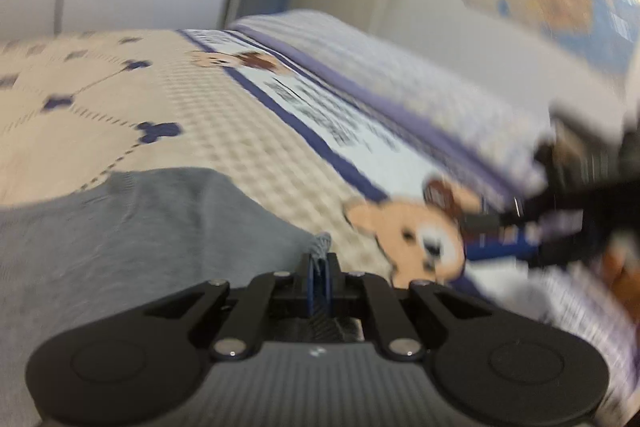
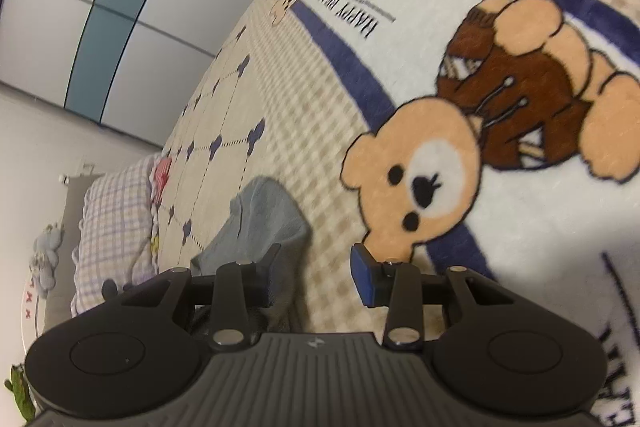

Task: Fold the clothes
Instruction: 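Grasp the sweater hem edge with the left gripper and pull it straight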

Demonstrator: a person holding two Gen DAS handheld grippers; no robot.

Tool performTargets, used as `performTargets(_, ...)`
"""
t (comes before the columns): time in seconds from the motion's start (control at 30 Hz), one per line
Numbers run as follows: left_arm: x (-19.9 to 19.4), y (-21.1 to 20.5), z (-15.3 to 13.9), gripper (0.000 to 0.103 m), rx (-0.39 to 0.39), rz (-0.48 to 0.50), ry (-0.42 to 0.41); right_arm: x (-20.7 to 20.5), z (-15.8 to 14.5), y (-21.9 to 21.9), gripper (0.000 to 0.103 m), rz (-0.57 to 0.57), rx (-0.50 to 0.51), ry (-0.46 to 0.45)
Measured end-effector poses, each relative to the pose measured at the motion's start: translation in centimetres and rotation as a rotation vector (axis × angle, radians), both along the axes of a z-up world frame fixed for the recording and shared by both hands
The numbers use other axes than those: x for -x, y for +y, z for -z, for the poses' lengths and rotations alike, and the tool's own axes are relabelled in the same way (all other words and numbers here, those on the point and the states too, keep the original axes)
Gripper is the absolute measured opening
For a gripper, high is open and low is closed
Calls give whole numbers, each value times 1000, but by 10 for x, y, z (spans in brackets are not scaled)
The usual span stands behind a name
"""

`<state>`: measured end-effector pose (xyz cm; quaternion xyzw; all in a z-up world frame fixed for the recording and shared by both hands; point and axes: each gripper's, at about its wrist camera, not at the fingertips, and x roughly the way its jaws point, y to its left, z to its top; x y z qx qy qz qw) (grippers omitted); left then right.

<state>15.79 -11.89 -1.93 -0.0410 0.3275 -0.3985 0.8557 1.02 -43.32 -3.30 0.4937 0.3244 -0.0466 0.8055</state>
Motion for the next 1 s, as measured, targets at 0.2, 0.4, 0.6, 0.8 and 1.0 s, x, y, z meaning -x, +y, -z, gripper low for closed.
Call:
performTargets(0.2,-30,60,1,5,155,-158,80,-3,3,3,41,-4,19,22)
performTargets(0.4,-67,104,27,5,160,-286,155,-13,6,17,41,-53,53,41)
performTargets(0.6,-82,133,45,5,204,-414,180,-20,9,28,41,-94,83,64)
performTargets(0.8,-71,144,48,5,184,-496,154,-27,15,35,41,-116,103,90)
performTargets(1.0,-68,153,54,32,205,-515,259,-31,12,50,41,-163,138,92)
